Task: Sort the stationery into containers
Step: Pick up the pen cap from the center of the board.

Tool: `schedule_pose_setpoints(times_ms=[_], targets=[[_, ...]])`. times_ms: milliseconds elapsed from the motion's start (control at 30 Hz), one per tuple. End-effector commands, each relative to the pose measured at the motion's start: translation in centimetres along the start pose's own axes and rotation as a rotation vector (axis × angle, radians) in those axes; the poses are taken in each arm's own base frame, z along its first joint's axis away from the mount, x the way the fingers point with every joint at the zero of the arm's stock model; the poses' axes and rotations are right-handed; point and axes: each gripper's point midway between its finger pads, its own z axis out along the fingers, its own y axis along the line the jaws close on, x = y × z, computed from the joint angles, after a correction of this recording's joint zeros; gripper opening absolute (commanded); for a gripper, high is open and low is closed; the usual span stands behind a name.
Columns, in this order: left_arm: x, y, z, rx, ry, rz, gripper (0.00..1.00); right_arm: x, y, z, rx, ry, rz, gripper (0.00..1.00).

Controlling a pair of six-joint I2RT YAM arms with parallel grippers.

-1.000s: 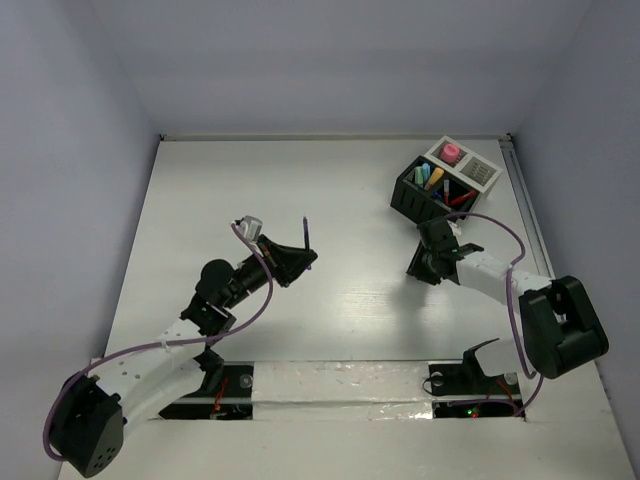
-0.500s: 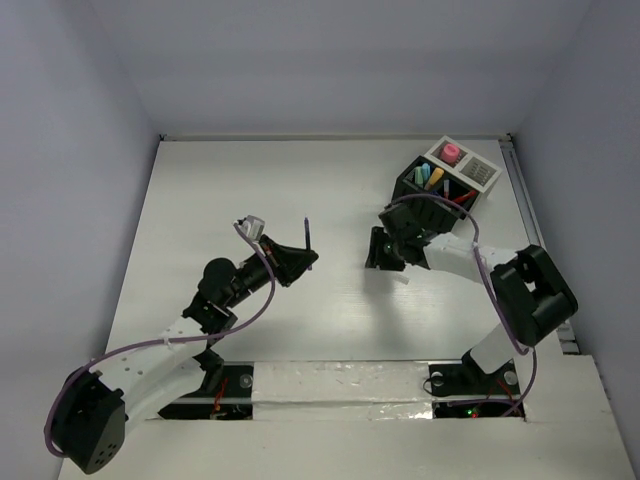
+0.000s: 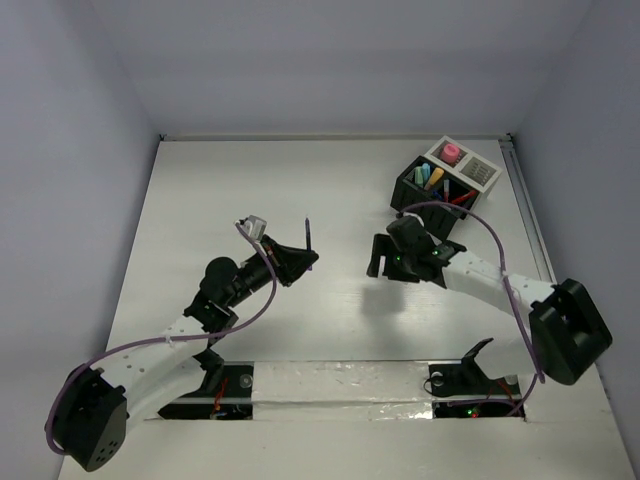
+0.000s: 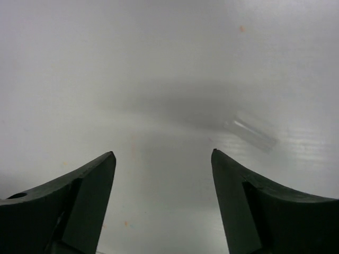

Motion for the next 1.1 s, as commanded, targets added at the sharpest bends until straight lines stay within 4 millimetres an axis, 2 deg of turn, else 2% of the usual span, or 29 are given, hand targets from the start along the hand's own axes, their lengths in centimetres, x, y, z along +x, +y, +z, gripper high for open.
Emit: schedule_pose_setpoints(times_ms=[0,67,233,300,533,733,867,1067], targets=[[-1.4,-1.2,0.1,0.048,-0.053,0.035,0.0,3.6,-2.8,-0.5,0.055,0.057,0.082,0.84],[-1.5,-1.1,0.1,0.039,-0.054,0.038,0.0,4.0,-2.9,-0.6,0.045,0.052,0.108,0.88],[-1.3,-0.9,0.1,0.035,-0.05,0.037,0.0,4.6,-4.1,0.5,0.084,0.066,0.137,0.88],[-1.4,-1.0,0.1,0.038,-0.051,0.04,0.0,4.3,-3.8,1.0,0.07,0.054,0.139,0.88],[-1.4,-0.9,0.2,0.034,-0.051,0.042,0.0,2.9,-6.6,2.7,0.159,0.008,0.162,0.88],[-1.3,-0.8,0.3,0.033,-0.046,0.039,0.0,1.7,-7.4,3.5,0.193,-0.025,0.148,0.87],[-1.2,-0.7,0.3,0.029,-0.044,0.039,0.0,1.0,-7.2,4.1,0.203,-0.026,0.12,0.81],[-1.2,-0.6,0.3,0.026,-0.044,0.038,0.0,1.0,-7.8,4.5,0.246,-0.01,0.097,0.59]])
